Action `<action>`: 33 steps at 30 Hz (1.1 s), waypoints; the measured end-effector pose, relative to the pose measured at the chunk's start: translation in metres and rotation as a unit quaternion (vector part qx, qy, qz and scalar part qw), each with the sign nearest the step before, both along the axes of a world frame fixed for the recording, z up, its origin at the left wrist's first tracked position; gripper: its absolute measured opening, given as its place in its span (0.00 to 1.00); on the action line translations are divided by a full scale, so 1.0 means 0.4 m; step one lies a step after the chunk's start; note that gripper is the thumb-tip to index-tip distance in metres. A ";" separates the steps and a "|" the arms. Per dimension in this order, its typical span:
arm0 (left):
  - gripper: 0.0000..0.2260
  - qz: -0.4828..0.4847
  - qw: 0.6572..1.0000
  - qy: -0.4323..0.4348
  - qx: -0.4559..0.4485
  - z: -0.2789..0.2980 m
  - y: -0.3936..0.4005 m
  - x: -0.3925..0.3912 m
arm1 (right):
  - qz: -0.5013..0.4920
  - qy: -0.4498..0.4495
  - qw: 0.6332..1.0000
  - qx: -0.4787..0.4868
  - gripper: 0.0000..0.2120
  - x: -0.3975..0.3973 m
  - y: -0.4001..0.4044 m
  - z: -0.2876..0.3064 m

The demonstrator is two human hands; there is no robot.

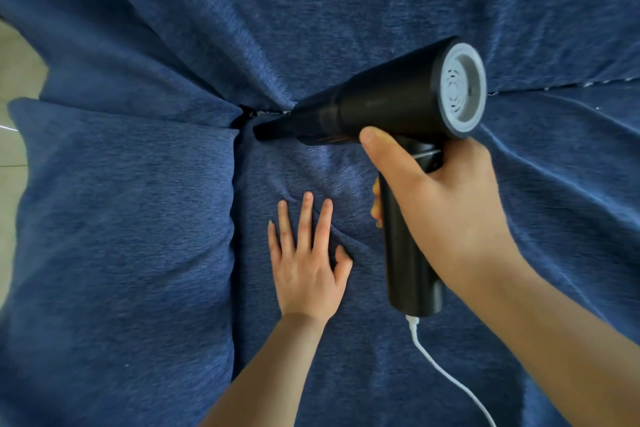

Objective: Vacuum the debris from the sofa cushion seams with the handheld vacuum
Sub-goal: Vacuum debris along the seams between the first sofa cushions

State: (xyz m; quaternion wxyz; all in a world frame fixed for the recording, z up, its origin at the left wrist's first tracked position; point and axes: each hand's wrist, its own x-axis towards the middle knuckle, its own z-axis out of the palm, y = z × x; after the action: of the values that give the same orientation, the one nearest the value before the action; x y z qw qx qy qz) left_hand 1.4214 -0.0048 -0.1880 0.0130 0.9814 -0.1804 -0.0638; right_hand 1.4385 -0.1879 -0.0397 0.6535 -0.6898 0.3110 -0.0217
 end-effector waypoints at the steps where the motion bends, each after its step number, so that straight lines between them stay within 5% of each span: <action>1: 0.28 0.000 1.000 0.000 -0.002 0.000 0.000 0.000 | -0.003 0.002 1.000 0.008 0.18 0.010 0.002 -0.007; 13: 0.44 -0.016 1.000 -0.011 0.016 -0.025 0.009 0.000 | -0.029 0.016 0.999 0.026 0.17 0.106 0.049 -0.063; 21: 0.37 -0.017 1.000 -0.010 0.009 -0.025 0.010 0.002 | -0.030 0.010 0.999 0.031 0.17 0.116 0.070 -0.078; 25: 0.42 -0.011 1.000 -0.015 0.012 -0.025 0.006 0.000 | -0.017 0.005 0.999 0.028 0.16 0.095 0.051 -0.050; 29: 0.30 -0.007 1.000 -0.017 0.005 -0.012 0.003 0.000 | -0.006 -0.005 1.000 0.015 0.16 0.021 0.010 -0.006; 33: 0.29 -0.003 1.000 -0.009 0.009 -0.004 -0.001 0.000 | 0.005 -0.006 1.000 0.021 0.15 -0.018 0.001 0.014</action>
State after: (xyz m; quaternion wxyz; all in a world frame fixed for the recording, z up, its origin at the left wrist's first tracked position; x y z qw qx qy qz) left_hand 1.4212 -0.0051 -0.1897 0.0027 0.9815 -0.1827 -0.0567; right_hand 1.4314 -0.1874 -0.0342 0.6695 -0.6774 0.3042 -0.0163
